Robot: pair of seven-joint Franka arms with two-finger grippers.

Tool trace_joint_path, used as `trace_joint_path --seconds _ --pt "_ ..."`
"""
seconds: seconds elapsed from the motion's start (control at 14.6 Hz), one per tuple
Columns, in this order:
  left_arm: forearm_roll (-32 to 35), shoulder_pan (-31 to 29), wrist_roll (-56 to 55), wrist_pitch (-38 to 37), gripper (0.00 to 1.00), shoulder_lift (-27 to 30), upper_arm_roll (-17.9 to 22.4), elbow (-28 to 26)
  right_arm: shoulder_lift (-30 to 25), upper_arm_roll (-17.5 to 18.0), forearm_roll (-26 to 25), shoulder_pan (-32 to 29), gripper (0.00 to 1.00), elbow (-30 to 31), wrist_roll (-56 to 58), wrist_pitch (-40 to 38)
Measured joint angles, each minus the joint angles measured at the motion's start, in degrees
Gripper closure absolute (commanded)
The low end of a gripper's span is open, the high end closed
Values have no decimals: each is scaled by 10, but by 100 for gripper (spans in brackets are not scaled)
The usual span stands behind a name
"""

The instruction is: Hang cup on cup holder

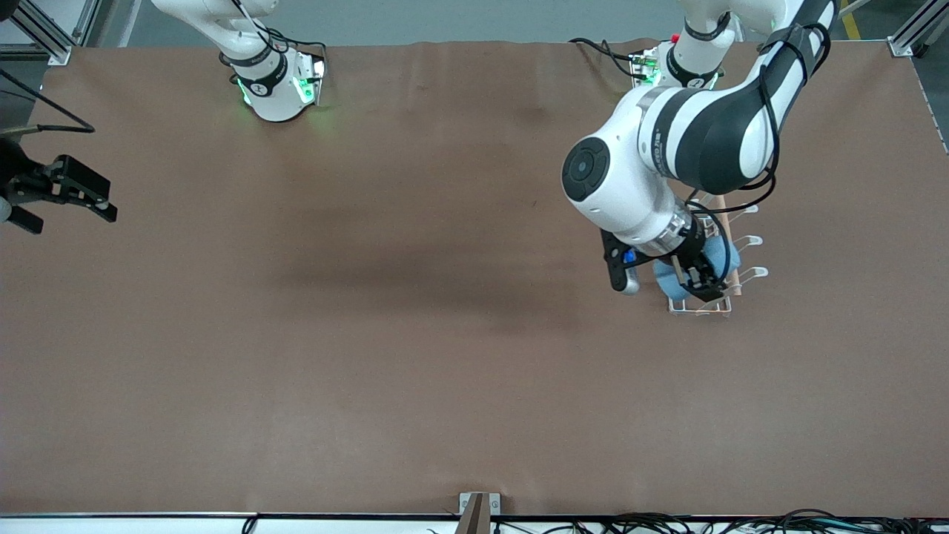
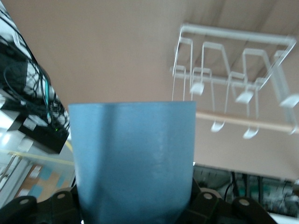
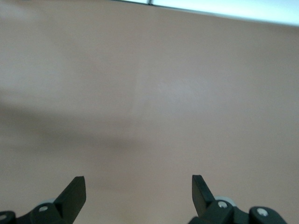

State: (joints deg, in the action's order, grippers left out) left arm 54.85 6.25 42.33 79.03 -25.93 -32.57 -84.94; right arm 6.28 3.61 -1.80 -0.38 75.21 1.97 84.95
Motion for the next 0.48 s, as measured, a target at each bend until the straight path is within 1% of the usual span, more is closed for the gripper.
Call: trace_joint_path --seconds 0.14,0.21,0.34,0.48 --pt "33 -5 0 -4 36 16 0 -49 0 1 -37 18 0 -28 -92 -39" --pt "45 -11 0 -5 36 22 0 -72 0 1 -42 22 0 -39 -128 -55" --pt "70 -21 0 -5 36 31 0 -116 0 0 -39 23 0 -48 -158 -72" --pt "89 -26 0 -5 36 32 0 -151 0 -6 -11 18 0 -49 -166 -97"
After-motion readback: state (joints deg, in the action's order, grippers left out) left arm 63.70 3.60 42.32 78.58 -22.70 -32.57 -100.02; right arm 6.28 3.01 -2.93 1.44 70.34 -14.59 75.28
